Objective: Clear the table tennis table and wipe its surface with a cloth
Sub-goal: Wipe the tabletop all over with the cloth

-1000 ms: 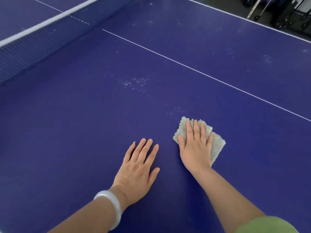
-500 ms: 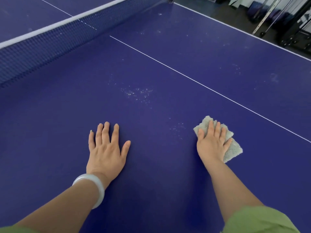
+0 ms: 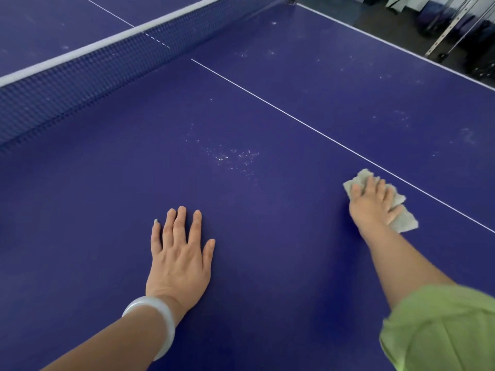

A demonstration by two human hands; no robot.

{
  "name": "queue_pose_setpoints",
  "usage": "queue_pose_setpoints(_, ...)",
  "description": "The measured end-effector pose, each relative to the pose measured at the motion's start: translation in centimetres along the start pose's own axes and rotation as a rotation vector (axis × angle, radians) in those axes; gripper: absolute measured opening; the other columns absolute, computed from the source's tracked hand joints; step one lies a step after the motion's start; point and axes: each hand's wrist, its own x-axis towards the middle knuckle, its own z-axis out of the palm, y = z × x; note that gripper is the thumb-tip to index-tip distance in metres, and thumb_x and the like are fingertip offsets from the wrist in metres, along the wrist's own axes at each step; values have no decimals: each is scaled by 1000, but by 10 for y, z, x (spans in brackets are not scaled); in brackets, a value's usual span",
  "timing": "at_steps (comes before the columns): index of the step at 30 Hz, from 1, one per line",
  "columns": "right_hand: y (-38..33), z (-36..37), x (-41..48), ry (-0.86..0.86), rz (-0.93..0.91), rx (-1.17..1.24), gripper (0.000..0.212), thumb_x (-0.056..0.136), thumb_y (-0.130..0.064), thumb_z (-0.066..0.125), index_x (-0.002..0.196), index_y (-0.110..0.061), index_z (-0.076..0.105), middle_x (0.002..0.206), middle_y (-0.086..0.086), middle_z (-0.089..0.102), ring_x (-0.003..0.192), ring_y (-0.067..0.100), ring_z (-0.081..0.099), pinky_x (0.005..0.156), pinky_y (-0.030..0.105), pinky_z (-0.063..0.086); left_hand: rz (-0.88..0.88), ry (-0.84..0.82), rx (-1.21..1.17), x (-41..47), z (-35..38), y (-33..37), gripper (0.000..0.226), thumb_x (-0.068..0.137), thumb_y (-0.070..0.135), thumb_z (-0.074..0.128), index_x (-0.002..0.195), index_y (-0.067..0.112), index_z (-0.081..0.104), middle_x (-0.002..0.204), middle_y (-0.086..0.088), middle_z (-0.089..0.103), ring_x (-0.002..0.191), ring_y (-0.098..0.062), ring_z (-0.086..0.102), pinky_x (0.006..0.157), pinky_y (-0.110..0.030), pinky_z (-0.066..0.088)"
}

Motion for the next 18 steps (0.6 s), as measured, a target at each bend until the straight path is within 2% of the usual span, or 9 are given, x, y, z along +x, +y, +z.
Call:
queue_pose_setpoints(2,-27,1,22,-31,113,34,61,103,-46,13,159,-25,2,166,-2,-2,152,22,-11,119,56,-9,-2,-2,5,1,1,-1,73,95,51,1,155,15,22,160,-14,21,151,-29,10,122,-50,3)
queue_pose_setpoints(4,-63,5,30,-77,63,32,60,103,-44,13,159,-25,2,166,-3,-4,152,22,-12,119,55,-10,-1,1,12,1,2,-1,73,95,50,-2,156,16,20,161,-13,18,151,-29,7,122,-49,0)
queue_pose_setpoints(8,-118,22,-4,-163,-492,-104,56,104,-45,17,157,-29,7,166,-5,0,152,20,-9,120,54,-4,-3,7,0,1,2,-2,74,94,51,-3,155,16,21,161,-14,18,151,-29,7,122,-48,-2)
queue_pose_setpoints(10,-114,33,-37,-184,-774,-160,56,104,-48,15,157,-33,3,165,-9,-4,151,16,-12,120,48,-9,-2,12,5,1,2,-1,74,94,52,-3,155,17,21,161,-13,18,151,-29,7,123,-48,-2)
queue_pose_setpoints(12,-92,35,-50,-192,-923,-190,58,102,-51,13,157,-36,0,165,-14,-6,151,11,-13,119,43,-12,-3,9,13,1,3,-2,74,94,51,-4,155,17,21,161,-13,18,151,-28,7,123,-48,-2)
queue_pose_setpoints(14,-64,24,-28,-145,-846,-217,56,104,-47,17,157,-34,5,165,-12,1,151,12,-8,121,46,-3,-3,4,11,1,3,-3,73,95,51,-1,155,16,23,161,-14,20,151,-29,10,122,-49,1)
queue_pose_setpoints(16,-32,7,2,-52,-531,-225,55,106,-42,20,158,-30,8,165,-7,6,152,17,-2,121,51,5,-2,-2,13,1,2,-3,72,96,50,2,154,15,25,160,-14,23,150,-30,13,122,-50,4)
queue_pose_setpoints(18,-9,-8,25,-31,-176,-142,57,105,-44,16,158,-28,5,166,-3,2,152,20,-5,120,55,-1,0,-1,14,1,2,-1,73,95,51,1,155,15,23,160,-14,21,150,-30,11,122,-50,2)
